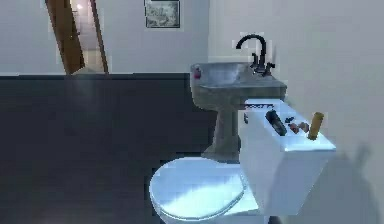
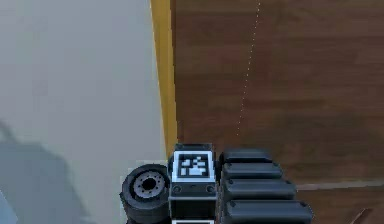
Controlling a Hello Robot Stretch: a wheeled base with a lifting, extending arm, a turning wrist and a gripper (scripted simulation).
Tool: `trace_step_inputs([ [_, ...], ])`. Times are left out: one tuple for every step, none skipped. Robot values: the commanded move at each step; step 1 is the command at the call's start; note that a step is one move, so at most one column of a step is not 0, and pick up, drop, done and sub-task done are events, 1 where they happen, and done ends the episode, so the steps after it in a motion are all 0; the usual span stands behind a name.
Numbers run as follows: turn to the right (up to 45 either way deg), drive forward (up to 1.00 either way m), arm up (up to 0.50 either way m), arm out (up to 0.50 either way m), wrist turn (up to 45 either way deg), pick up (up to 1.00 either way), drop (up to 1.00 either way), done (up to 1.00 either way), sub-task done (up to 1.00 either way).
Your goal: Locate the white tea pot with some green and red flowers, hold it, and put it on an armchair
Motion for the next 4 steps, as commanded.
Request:
trace_step_inputs([
  [-45.0,0.00,0.00,0.00,0.0,0.00,0.00,0.00,0.00],
  [-12.0,0.00,0.00,0.00,0.0,0.00,0.00,0.00,0.00],
  [0.0,0.35,0.00,0.00,0.0,0.00,0.00,0.00,0.00],
  [-3.0,0.00,0.00,0.00,0.0,0.00,0.00,0.00,0.00],
])
